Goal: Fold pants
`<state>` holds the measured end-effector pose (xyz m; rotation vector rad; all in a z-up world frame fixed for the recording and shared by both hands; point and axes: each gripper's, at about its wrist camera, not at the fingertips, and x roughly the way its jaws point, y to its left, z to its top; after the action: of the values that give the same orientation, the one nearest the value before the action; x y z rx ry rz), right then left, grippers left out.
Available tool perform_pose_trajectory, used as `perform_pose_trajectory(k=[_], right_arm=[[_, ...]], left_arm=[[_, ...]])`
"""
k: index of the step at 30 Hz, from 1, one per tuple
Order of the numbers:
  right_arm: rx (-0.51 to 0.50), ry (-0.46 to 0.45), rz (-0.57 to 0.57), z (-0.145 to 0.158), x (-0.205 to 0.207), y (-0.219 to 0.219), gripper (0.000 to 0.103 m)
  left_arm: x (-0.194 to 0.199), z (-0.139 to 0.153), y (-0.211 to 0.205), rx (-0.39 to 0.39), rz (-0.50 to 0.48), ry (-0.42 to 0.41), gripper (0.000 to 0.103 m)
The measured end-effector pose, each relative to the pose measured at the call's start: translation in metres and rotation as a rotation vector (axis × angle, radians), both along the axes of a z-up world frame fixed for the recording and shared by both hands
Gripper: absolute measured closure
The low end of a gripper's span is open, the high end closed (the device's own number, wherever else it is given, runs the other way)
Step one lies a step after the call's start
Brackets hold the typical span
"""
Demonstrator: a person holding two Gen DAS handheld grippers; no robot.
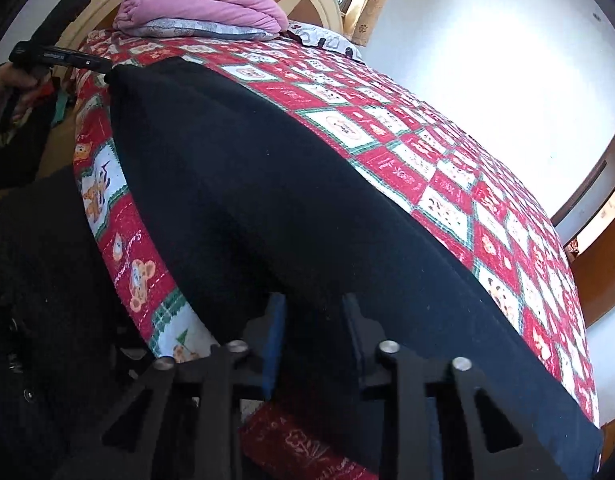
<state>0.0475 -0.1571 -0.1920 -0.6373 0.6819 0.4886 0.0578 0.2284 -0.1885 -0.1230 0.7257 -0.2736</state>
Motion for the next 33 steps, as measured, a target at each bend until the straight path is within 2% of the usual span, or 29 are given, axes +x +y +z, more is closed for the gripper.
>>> perform_pose_trajectory(k=[3,4,6,9,10,13,18,24,27,30,33], right_arm=[[-0.019,0.007,0.013,-0.005,0.002,0.006,0.077],[-0.027,0.008,0.012,-0.007,0.003,0.007,0.079],[-0.028,0.011,0.014,-0.01,0.003,0.008,0.089],[-0.032,0.005,0.022,-0.011,0.0,0.008,0.096],[-0.036,-0.002,0.023,-0.011,-0.001,0.008,0.096],[-0.026,-0.005,0.022,-0.009,-0.002,0.008,0.098],[0.035,0.023,0.01,0.004,0.002,0.001,0.099],[0.07,0.014,0.011,0.026,-0.006,-0.005,0.1],[0.112,0.033,0.022,0.032,-0.014,-0.009,0.1],[0.065,0.063,0.039,0.013,-0.02,-0.003,0.1],[-0.025,0.085,0.049,-0.017,-0.022,0.009,0.1]], left_arm=[[0.005,-0.007,-0.015,0.029,-0.044,0.017,0.041],[0.007,-0.01,-0.019,0.043,-0.049,0.021,0.044],[0.006,-0.012,-0.022,0.064,-0.056,0.02,0.048],[0.006,-0.014,-0.022,0.106,-0.051,0.026,0.067],[0.005,-0.015,-0.02,0.121,-0.046,0.027,0.076],[0.006,-0.013,-0.012,0.115,-0.033,0.023,0.086],[0.008,-0.004,-0.016,0.203,-0.04,-0.018,0.089],[0.009,0.013,0.0,0.135,-0.058,-0.067,0.091],[0.003,0.01,0.006,0.122,-0.068,-0.07,0.091],[0.007,-0.01,0.013,0.146,-0.053,-0.039,0.092],[0.005,-0.027,0.031,0.112,-0.007,-0.014,0.094]])
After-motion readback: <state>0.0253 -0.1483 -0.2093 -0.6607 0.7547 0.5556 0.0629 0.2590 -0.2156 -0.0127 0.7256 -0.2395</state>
